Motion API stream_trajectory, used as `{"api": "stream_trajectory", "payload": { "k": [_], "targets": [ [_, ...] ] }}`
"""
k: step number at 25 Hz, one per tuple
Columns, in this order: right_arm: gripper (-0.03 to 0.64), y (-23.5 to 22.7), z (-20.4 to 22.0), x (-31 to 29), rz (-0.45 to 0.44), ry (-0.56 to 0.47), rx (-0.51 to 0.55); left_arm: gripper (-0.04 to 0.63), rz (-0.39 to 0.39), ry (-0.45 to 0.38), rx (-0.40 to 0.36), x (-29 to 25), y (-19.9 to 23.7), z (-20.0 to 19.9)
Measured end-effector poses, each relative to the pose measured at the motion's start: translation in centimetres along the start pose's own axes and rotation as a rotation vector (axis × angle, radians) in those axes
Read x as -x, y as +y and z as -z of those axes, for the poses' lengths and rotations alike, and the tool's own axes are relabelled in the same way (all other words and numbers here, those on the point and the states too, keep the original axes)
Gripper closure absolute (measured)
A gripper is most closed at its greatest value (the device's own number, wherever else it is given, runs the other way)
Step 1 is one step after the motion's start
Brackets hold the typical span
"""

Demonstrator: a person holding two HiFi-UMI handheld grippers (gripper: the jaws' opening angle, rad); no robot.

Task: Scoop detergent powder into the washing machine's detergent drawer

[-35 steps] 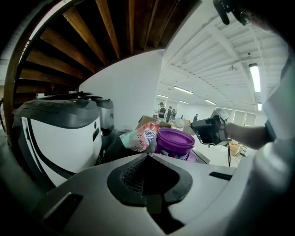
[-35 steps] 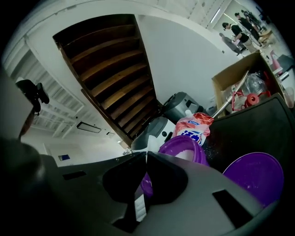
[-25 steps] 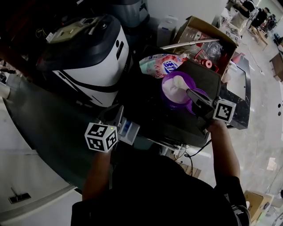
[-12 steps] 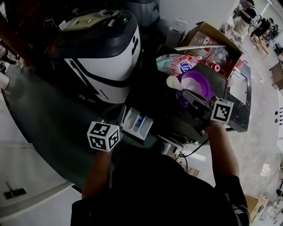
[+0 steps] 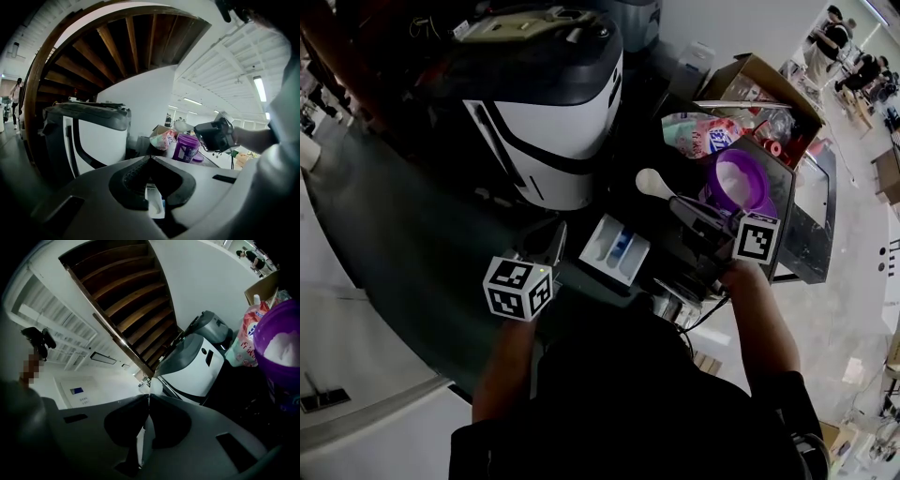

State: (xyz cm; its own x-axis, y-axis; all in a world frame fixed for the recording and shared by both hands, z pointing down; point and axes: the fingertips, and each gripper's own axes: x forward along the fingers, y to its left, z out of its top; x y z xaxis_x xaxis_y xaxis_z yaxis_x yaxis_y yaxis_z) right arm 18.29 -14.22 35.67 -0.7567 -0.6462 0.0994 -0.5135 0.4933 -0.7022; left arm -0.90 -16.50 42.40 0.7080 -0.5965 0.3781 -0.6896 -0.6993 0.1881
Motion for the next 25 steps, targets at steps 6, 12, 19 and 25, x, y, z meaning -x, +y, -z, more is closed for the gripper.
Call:
{"api": "stream_trajectory", "payload": {
  "k": [6, 12, 19, 25],
  "targets": [
    [0.598, 1.2, 3.1, -3.1, -0.008, 0.018, -0.050, 0.588, -0.018, 0.016, 0.022, 2.6, 2.3, 2.1],
    [0.598, 1.0, 3.7, -5.0, -0.038, -0.010, -0.082, 0.588, -0.036, 0.025, 0.051, 2.8, 3.7, 2.9],
    [0.598, -0.8, 6.5, -5.3, -0.022, 0.030, -0.136, 0.588, -0.034, 0.046, 0.068, 0.9, 3.8, 3.8],
    [0.598, -2.6, 9.1, -5.0, -0.009, 0.050, -0.168, 0.588, -0.021, 0.067, 0.099, -0.6, 3.3, 5.9]
  ]
}}
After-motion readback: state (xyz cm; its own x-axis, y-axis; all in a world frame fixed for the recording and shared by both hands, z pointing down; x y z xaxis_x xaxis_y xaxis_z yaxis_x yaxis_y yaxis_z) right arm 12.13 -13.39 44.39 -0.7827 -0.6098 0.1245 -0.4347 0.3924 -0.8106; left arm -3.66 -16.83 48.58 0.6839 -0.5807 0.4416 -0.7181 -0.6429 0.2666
